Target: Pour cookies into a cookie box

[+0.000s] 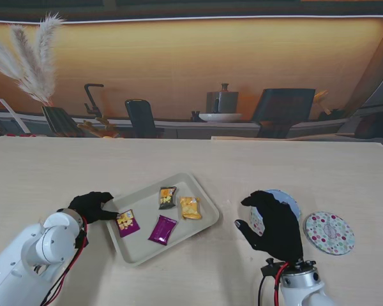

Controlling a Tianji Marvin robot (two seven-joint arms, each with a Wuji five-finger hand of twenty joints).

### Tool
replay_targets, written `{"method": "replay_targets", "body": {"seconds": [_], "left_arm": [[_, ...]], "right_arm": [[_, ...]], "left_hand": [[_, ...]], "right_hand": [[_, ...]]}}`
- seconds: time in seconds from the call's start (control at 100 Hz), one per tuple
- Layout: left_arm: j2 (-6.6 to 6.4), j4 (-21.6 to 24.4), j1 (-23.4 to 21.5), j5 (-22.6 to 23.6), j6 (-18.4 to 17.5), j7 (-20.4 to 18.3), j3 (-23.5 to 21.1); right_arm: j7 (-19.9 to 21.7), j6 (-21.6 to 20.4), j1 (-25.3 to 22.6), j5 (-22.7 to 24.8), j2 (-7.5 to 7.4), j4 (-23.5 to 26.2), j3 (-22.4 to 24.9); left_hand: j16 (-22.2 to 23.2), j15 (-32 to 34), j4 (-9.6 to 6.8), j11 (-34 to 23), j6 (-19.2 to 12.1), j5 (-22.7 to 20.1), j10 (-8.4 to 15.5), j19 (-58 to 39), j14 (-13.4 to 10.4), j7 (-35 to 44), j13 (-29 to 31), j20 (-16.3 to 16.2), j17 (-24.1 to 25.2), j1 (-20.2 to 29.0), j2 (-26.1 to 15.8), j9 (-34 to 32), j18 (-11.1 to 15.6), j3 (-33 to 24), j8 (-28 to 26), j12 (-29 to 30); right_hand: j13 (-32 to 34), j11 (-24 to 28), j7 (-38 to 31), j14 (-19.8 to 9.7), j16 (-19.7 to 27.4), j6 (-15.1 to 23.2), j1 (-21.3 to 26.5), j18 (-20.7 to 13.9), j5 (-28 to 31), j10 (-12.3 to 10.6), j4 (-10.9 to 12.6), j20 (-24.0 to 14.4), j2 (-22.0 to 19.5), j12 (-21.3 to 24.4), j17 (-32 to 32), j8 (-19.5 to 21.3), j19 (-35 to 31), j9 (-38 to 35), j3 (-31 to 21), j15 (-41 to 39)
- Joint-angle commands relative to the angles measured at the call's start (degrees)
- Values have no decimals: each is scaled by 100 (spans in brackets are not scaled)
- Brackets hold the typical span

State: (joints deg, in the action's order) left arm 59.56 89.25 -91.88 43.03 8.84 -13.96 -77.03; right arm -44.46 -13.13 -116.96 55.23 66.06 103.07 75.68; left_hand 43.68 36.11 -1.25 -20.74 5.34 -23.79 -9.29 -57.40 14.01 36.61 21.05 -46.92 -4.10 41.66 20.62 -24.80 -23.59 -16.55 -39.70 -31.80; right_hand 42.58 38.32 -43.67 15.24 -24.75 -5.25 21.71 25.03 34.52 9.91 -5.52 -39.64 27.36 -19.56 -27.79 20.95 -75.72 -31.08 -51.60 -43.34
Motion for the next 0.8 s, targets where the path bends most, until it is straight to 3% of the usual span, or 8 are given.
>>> {"method": "replay_targets", "body": {"seconds": [0.0, 0.3, 0.45, 0.49, 0.56, 0.67, 0.79], "left_arm": [[27, -29, 4, 29, 38, -183, 38], [15, -207, 193, -25, 186, -266, 281], [20, -335, 289, -99, 247, -254, 404], [26, -377, 312, -150, 251, -236, 429], [51, -482, 359, -305, 235, -143, 469], [83, -576, 392, -594, 302, -97, 504], [104, -632, 408, -810, 360, -81, 537]], "right_arm": [[47, -26, -28, -24, 33, 34, -20], [42, -56, -37, -111, 54, 42, -40], [61, -55, -38, -110, 51, 40, -45], [68, -56, -35, -126, 54, 40, -50], [74, -53, -27, -142, 57, 39, -62], [75, -49, -17, -136, 55, 35, -71], [63, -56, -7, -159, 62, 31, -80]], "left_hand": [[-241, -269, 115, 139, -130, 202, 108, 4, 17, 368, 123, 63, 54, 52, 162, -78, 85, -183, -312, 91], [-261, -120, 107, 20, -177, -152, 20, -103, 110, 896, 324, 26, -77, 161, 251, -412, 47, -513, -769, 126], [-324, -50, 206, -64, -322, -386, -39, -128, 126, 1503, 431, 55, -93, 755, 663, -624, 54, -763, -1221, 148], [-363, 19, 150, -161, -430, -589, -36, -136, 145, 1958, 554, 89, -144, 1183, 743, -854, 58, -747, -1170, 146], [-427, 96, 180, -278, -464, -823, -40, -87, 159, 2322, 695, 178, -170, 1361, 837, -1105, 51, -1088, -1051, 139], [-590, -28, 104, -290, -362, -719, -59, 198, 135, 2533, 631, 416, -102, 1499, 777, -1073, 81, -1310, -1188, 177], [-861, -181, -252, -70, -224, -656, -275, 335, 198, 2745, 730, 603, -105, 1396, 947, -1186, 85, -1896, -1566, 524]], "right_hand": [[54, -62, 76, 154, 69, -24, -201, 127, 122, -28, 139, 64, -102, -22, 98, -68, 99, -140, -42, 49], [61, -55, 68, 160, 68, -31, -199, 140, 174, -30, 140, 101, -114, -25, 124, -65, 132, -184, -40, 47], [93, -55, 64, 167, 70, -28, -215, 147, 251, -32, 140, 110, -148, -23, 118, -65, 131, -257, -33, 45], [97, -62, 70, 174, 70, -24, -214, 147, 262, -31, 141, 113, -151, -19, 118, -68, 130, -267, -30, 45], [98, -72, 80, 170, 70, -32, -212, 148, 274, -24, 142, 116, -155, -16, 121, -71, 131, -274, -29, 45], [106, -88, 97, 170, 71, -25, -220, 151, 270, -29, 144, 124, -163, -11, 122, -75, 132, -276, -24, 44], [97, -91, 105, 173, 71, -27, -218, 151, 252, -33, 145, 129, -174, -12, 123, -73, 129, -266, -19, 43]]}}
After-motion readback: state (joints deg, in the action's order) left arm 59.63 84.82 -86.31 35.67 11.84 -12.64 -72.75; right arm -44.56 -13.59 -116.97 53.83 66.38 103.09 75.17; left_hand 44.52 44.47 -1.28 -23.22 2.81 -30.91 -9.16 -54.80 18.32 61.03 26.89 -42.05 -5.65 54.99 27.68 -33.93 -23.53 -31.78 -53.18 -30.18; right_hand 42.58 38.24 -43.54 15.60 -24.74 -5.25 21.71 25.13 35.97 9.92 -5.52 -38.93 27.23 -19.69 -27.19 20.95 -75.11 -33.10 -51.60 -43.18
